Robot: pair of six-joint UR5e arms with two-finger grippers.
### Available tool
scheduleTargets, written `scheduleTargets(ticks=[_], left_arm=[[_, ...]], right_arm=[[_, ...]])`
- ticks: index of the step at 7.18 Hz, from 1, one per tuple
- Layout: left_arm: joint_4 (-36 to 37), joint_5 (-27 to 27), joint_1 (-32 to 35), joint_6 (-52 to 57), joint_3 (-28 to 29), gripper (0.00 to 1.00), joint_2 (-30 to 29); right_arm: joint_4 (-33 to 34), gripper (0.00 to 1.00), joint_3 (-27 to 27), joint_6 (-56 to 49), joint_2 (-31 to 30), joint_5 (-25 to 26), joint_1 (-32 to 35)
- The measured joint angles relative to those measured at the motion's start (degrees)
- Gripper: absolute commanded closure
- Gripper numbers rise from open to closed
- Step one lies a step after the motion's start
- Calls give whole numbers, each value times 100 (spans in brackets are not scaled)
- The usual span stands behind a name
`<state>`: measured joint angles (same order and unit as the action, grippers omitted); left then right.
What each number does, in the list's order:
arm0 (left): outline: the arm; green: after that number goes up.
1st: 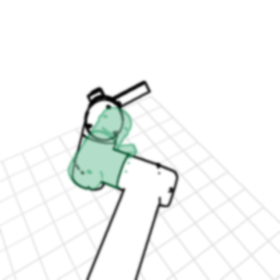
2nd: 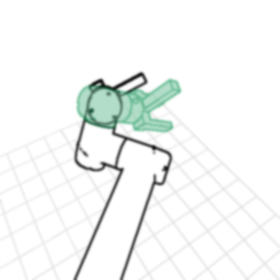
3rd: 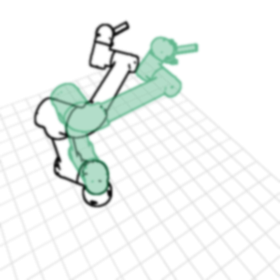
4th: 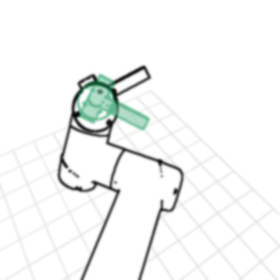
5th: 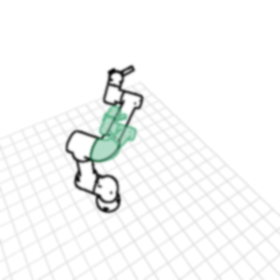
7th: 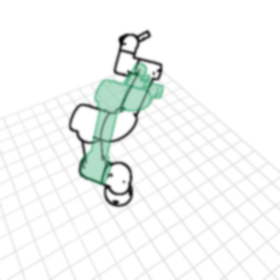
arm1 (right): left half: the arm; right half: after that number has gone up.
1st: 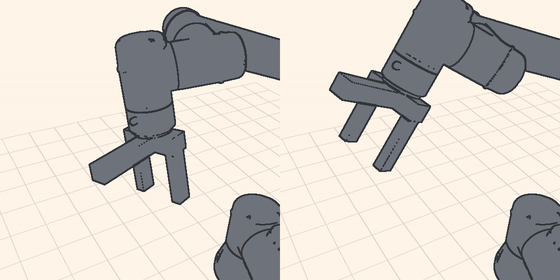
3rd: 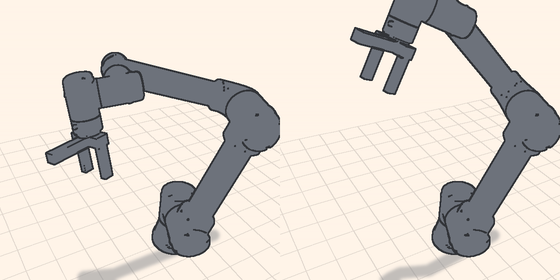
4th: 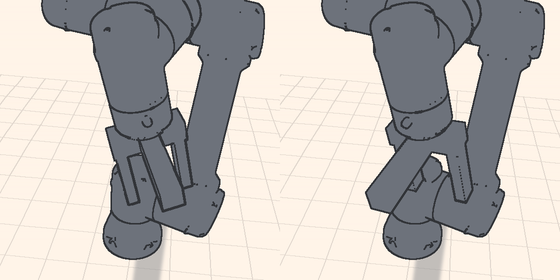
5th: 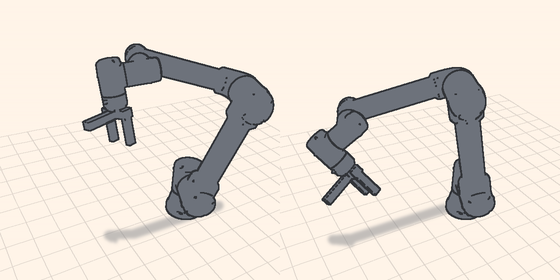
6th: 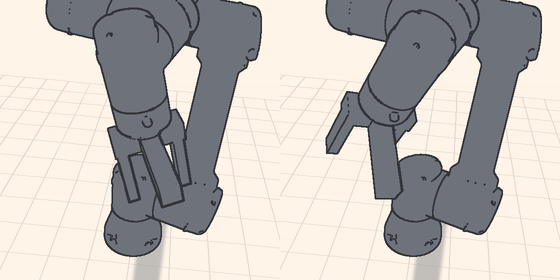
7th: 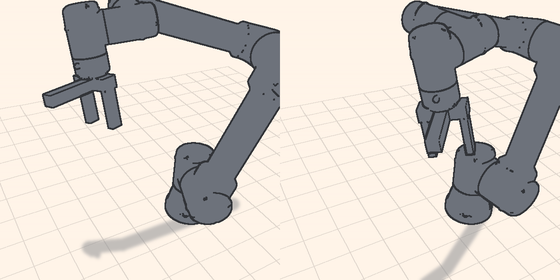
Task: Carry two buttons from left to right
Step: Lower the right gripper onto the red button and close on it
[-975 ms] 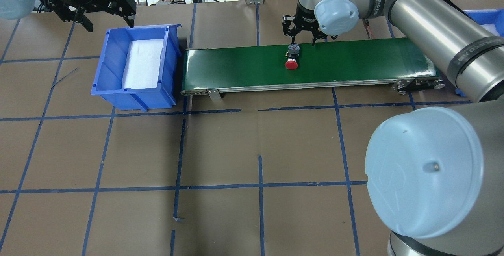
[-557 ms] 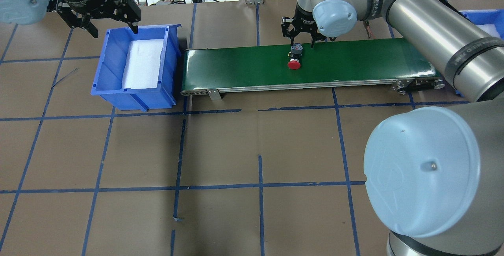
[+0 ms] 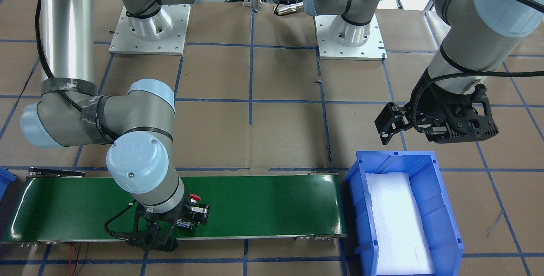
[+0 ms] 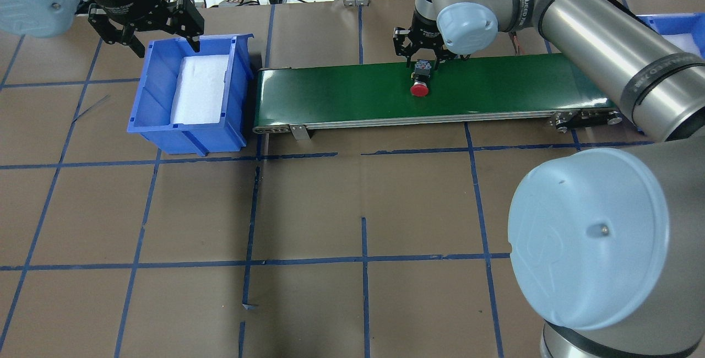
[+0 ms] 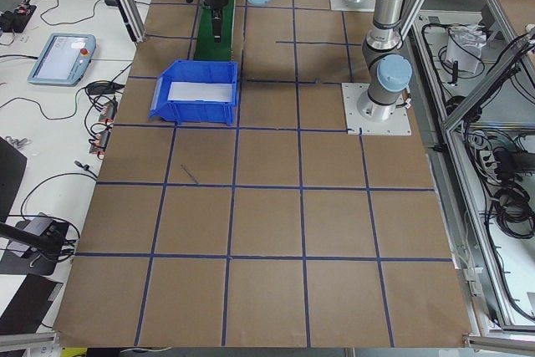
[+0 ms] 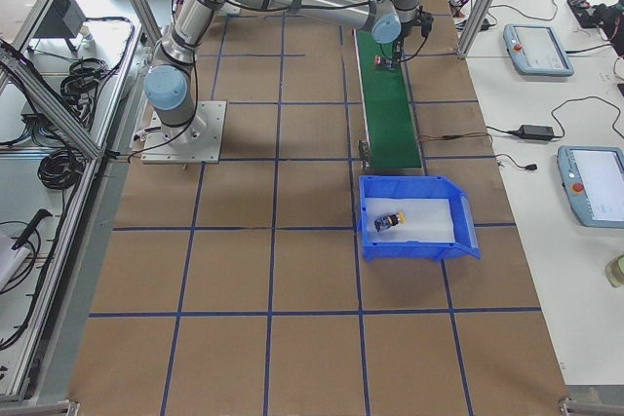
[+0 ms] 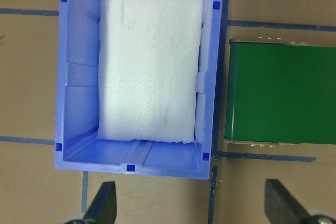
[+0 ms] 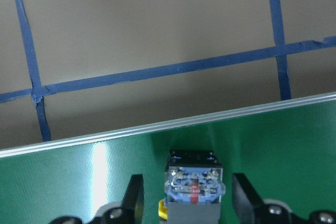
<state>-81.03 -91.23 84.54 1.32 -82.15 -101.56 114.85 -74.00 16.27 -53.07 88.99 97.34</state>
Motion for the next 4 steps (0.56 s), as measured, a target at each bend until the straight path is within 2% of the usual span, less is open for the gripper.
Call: scheduleTargets(ticks=[3, 4], left_arm=[[-4, 9, 8, 0, -5, 0, 2], [-7, 9, 10, 0, -9, 0, 6]], right_arm=[[-35, 85, -5, -171, 97, -5, -83], [-38, 88, 14, -322, 102, 0, -119]])
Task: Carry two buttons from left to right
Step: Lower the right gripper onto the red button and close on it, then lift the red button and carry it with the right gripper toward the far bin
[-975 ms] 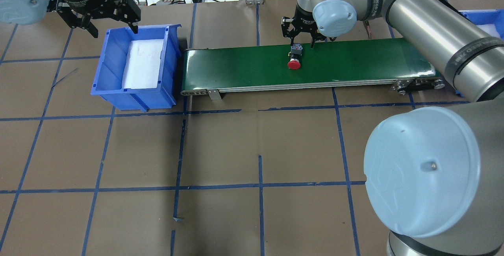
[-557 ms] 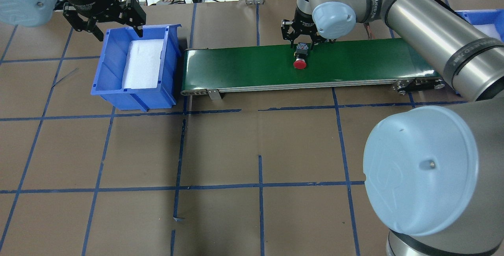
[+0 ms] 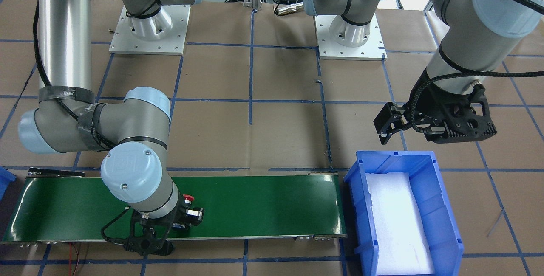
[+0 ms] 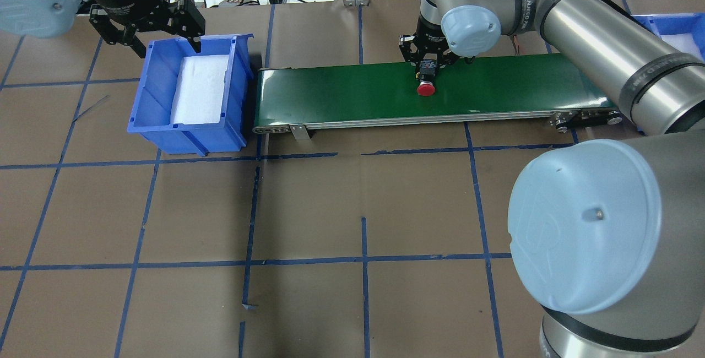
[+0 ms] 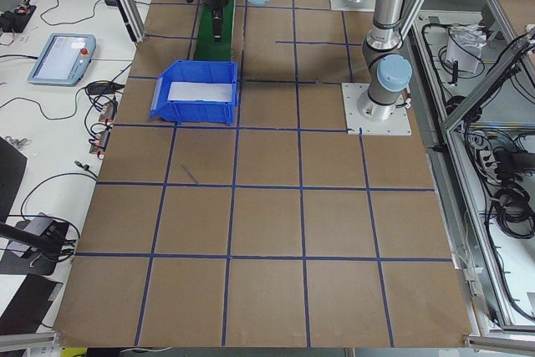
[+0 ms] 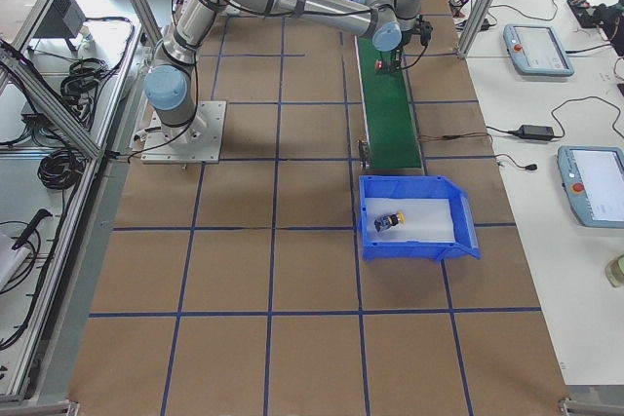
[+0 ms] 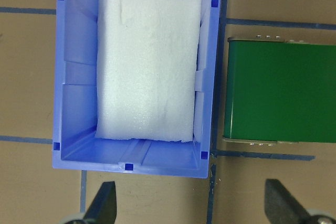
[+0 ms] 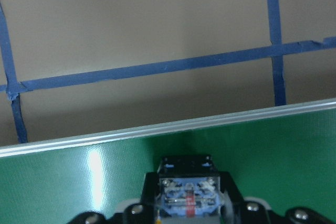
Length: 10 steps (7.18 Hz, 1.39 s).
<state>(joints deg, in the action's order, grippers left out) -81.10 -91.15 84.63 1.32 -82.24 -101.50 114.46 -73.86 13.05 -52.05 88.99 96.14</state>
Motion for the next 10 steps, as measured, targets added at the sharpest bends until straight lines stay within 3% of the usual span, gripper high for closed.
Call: scheduleTargets(ticks=[3, 10], left_arm=[[-2, -1, 1, 0, -6, 0, -7], [0, -3, -5, 0, -1, 0, -10]], right_arm=[[-147, 88, 73, -707, -148, 8, -435], [-964, 90, 89, -4269, -793, 258, -2548]])
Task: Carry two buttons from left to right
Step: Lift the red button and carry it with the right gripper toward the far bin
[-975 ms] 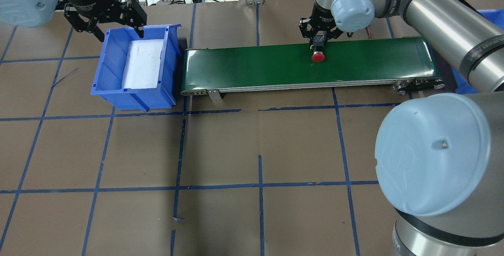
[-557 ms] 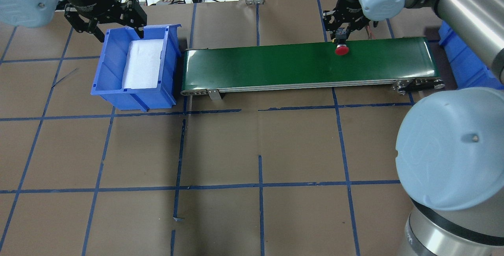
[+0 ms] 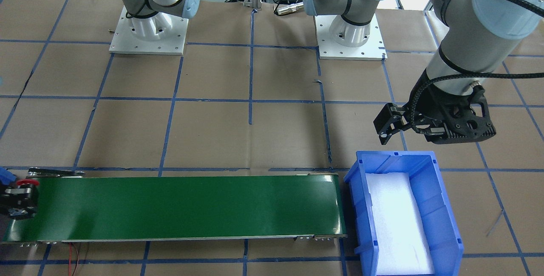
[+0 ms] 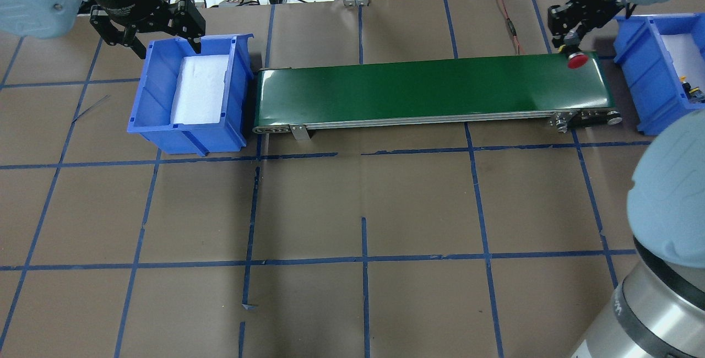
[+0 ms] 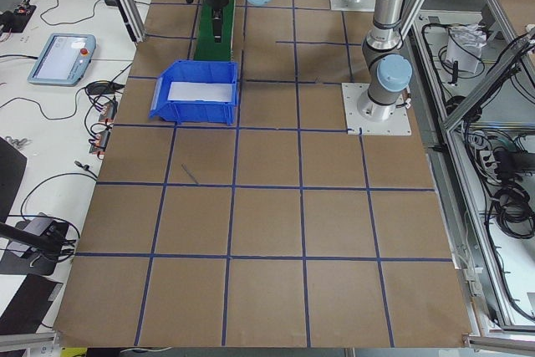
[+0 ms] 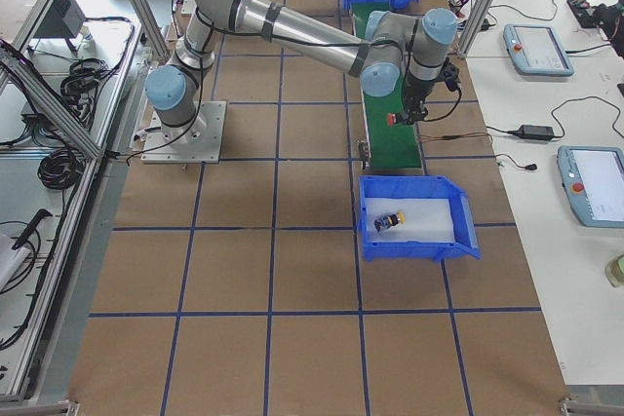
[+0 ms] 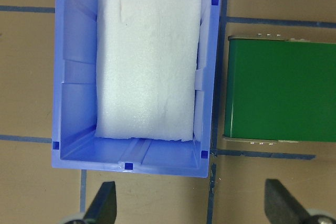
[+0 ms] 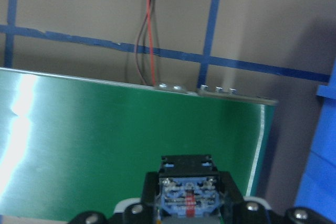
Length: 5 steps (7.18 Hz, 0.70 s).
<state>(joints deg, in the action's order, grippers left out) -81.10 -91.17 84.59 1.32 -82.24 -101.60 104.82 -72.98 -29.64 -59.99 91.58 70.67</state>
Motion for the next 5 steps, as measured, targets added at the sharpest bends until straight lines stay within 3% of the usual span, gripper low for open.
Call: scheduleTargets(ticks=[3, 5], left_arm=[[5, 0, -12, 0, 1, 0, 1], [-1, -5, -12, 0, -2, 0, 0]], right_arm=[[-82, 90, 153, -1360, -88, 35, -1067], [-270, 90, 653, -1840, 134, -15, -1552]])
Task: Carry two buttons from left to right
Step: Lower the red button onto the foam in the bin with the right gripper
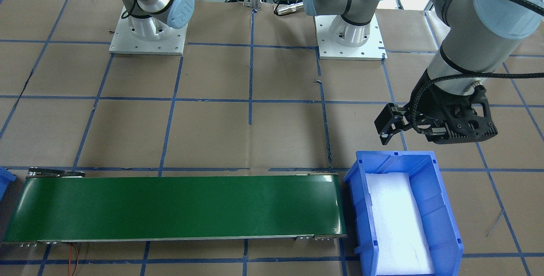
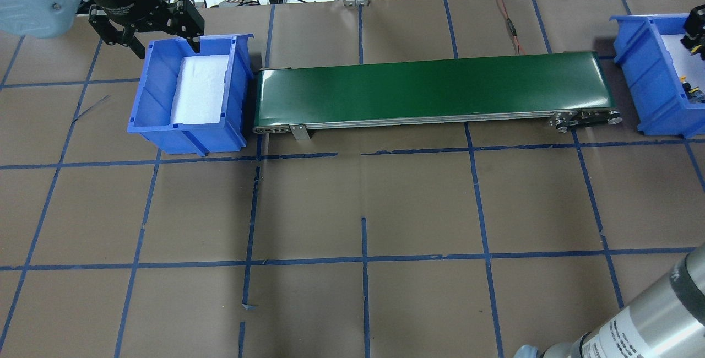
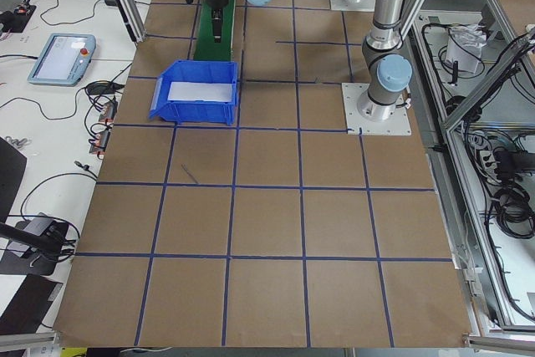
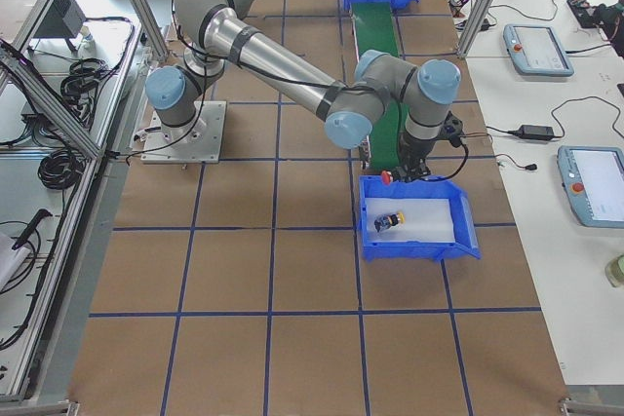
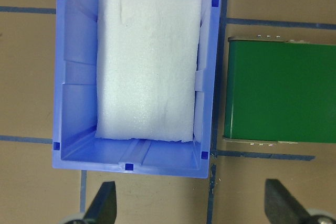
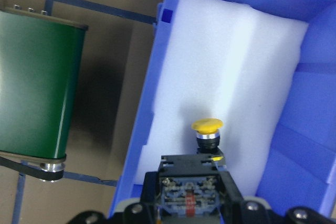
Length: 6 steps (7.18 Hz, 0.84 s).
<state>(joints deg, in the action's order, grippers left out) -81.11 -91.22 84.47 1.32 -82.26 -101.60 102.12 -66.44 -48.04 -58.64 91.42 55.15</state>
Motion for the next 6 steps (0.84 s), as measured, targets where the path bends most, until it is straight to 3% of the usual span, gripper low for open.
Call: scheduleTargets(ticks=[6], left_arm=[[-23, -4, 23, 14, -66, 0, 44]], right_arm=[[390, 90, 1068, -35, 1319, -194, 20]])
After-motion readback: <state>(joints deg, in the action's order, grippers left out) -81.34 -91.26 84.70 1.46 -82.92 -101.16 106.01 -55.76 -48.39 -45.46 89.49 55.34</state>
